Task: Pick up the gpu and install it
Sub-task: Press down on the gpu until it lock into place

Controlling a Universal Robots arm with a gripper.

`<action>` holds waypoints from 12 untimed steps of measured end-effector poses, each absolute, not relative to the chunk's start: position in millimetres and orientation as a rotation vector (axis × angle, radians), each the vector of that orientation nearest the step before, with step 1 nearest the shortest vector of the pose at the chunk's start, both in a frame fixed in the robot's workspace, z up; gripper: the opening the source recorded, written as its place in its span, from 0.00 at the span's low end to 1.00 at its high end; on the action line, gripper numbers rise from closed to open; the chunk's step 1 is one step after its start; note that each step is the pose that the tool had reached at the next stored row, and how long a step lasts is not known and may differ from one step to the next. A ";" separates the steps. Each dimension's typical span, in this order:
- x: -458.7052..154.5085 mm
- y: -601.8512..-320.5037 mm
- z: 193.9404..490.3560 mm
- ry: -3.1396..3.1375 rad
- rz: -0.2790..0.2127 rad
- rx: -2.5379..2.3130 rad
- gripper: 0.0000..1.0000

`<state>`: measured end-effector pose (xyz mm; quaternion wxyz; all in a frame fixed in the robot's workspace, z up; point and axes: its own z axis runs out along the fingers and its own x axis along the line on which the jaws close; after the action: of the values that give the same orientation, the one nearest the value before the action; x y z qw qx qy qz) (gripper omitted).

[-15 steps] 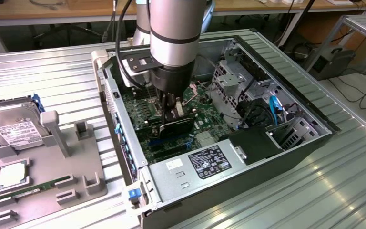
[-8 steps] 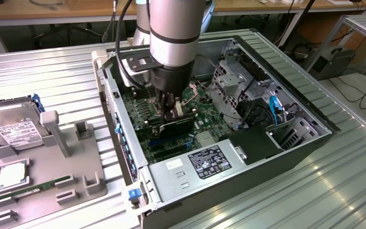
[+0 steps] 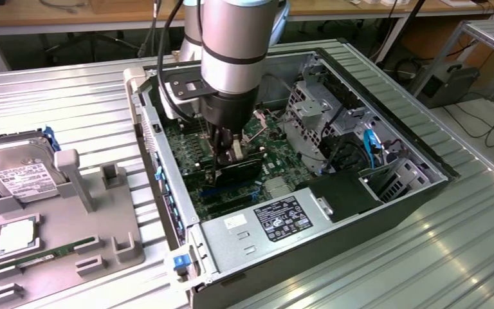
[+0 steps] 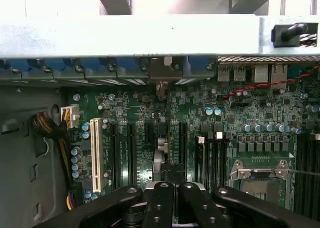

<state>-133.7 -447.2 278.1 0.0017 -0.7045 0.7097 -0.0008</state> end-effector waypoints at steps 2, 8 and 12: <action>-133.8 -447.2 277.1 2.230 0.002 -2.213 0.11; -133.7 -447.2 274.6 2.230 0.002 -2.213 0.11; -133.6 -447.1 272.4 2.229 0.002 -2.213 0.11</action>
<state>-133.6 -447.1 272.4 0.0003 -0.7045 0.7097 0.0008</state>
